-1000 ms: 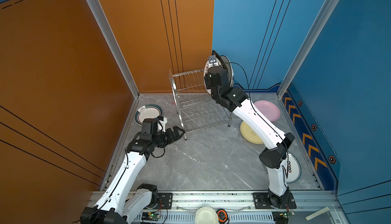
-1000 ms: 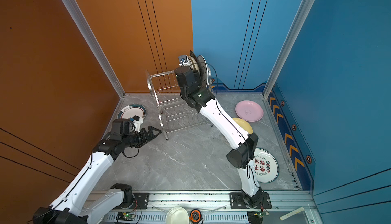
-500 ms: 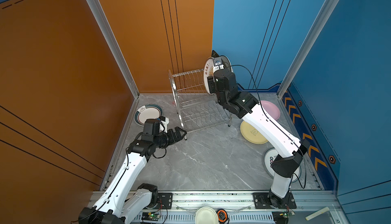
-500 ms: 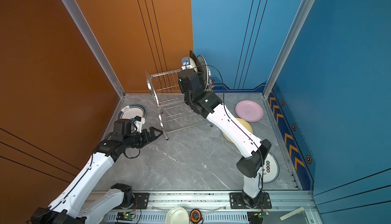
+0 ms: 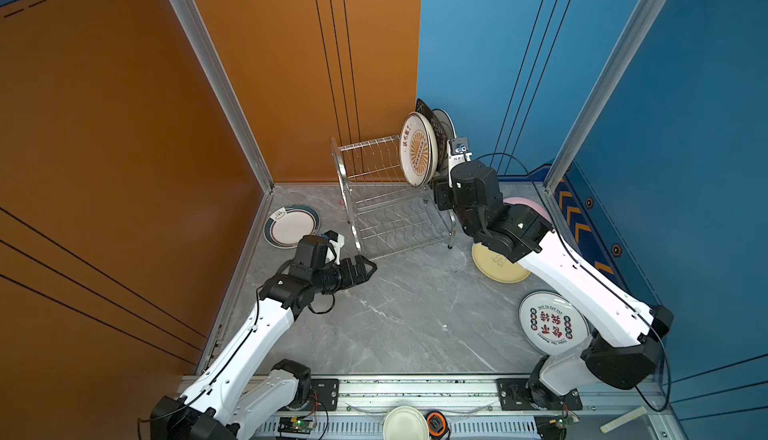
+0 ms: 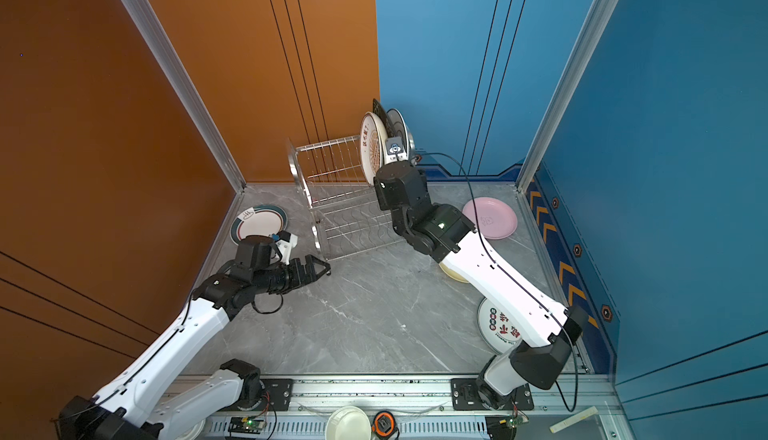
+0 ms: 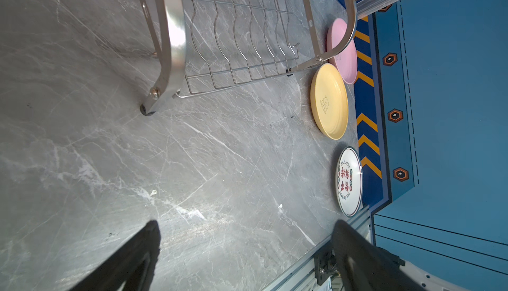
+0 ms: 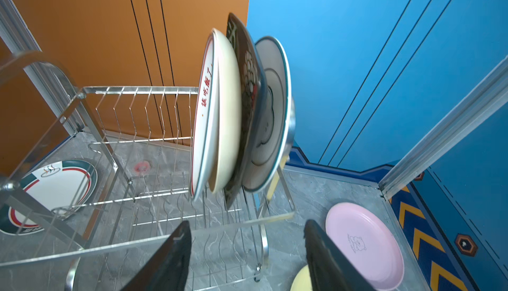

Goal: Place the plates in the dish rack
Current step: 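Move the right gripper down to the 'Just To Eat' printed plate's rim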

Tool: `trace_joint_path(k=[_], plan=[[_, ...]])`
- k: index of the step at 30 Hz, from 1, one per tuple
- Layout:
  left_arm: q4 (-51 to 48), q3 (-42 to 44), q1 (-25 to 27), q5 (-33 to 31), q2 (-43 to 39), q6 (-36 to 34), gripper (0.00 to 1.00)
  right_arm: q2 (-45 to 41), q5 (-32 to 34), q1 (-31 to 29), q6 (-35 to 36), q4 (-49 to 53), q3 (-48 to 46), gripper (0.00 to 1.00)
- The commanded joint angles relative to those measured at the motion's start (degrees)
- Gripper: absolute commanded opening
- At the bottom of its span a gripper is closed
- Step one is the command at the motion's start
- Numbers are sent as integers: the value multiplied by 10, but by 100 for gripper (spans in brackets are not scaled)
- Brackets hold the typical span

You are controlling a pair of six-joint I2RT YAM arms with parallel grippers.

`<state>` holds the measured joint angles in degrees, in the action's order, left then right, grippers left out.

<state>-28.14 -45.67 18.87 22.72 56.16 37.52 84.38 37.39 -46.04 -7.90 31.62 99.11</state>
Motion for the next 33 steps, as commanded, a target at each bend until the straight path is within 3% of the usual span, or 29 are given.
trace_joint_path(k=[1, 4, 10, 21, 27, 33], plan=[[-8, -11, 12, -17, 2, 2, 98, -57, -2, 24, -64, 52, -78, 66], [-7, -7, 18, -17, 3, 3, 98, -108, -23, 54, -109, 76, -153, 66], [14, 10, 29, -2, 9, 3, 98, -197, -86, 186, -181, 114, -281, 67], [35, 21, 55, 5, 37, 5, 98, -275, -309, 548, -245, 144, -482, 81], [43, 19, 69, 4, 59, 5, 98, -250, -320, 700, -239, 130, -522, 90], [42, 7, 76, 19, 78, 2, 98, -207, -312, 770, -215, 110, -523, 93]])
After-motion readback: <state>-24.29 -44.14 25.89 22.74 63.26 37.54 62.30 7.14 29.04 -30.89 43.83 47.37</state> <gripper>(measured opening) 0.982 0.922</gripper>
